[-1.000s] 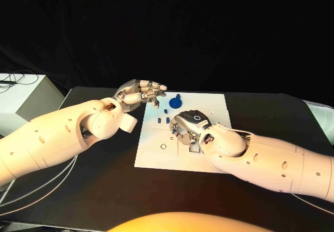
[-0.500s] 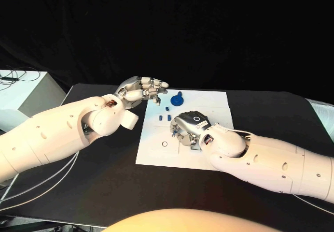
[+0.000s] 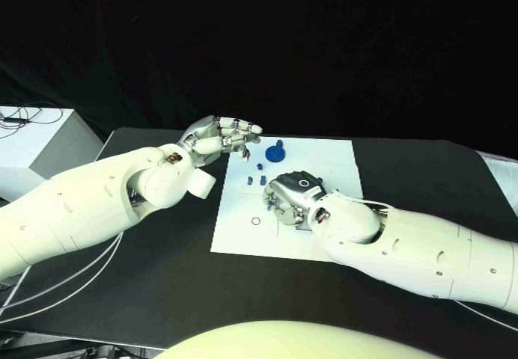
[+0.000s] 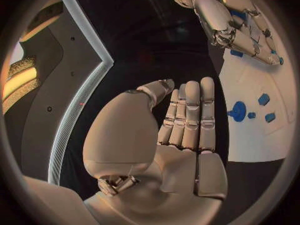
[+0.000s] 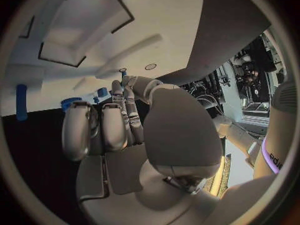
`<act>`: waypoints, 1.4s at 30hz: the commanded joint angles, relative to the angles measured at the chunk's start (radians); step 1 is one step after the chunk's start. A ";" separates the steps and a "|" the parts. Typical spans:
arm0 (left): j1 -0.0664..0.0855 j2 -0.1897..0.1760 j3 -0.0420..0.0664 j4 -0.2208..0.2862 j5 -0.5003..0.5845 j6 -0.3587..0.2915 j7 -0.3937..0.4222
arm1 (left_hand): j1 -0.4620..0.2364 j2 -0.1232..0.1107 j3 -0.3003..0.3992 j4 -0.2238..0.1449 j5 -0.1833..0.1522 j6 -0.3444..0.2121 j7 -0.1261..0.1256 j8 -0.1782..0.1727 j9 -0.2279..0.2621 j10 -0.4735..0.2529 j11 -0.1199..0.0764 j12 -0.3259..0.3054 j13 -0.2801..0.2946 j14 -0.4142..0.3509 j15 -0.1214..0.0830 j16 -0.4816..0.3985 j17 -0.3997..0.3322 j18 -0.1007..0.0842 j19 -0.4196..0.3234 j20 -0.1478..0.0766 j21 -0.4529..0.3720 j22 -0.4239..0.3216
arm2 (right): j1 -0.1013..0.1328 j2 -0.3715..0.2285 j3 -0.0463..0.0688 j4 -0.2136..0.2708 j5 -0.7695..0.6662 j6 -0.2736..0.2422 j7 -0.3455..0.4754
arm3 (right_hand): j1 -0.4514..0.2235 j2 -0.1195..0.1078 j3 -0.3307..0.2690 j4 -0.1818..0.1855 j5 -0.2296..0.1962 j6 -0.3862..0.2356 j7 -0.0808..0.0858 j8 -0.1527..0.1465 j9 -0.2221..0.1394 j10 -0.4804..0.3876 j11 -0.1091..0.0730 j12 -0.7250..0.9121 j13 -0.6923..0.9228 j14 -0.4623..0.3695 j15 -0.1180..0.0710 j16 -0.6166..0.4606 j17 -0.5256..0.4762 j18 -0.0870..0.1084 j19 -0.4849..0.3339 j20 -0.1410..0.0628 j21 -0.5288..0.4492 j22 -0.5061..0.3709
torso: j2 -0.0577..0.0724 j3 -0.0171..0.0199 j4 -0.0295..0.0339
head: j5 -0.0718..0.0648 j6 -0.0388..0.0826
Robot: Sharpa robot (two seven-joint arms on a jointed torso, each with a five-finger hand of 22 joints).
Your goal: Assemble the parts on the task board
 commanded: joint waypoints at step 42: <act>0.000 0.000 0.001 0.002 -0.003 0.012 0.000 | 0.002 -0.008 -0.003 -0.002 0.003 -0.007 -0.002 -0.005 -0.002 -0.009 0.000 0.005 0.002 0.000 0.003 -0.003 0.001 0.007 0.008 0.000 -0.006 -0.001 | -0.013 0.013 -0.005 -0.026 -0.024 0.039 -0.004 | -0.004 0.009 0.008 -0.003 0.004 0.005 0.002 0.007 0.003 0.028 -0.021 0.002 0.000 0.032 -0.006 0.002 -0.003 -0.007 0.003 -0.002 -0.005 -0.001 | -0.001 -0.0002 -0.0006 | 0.011 -0.018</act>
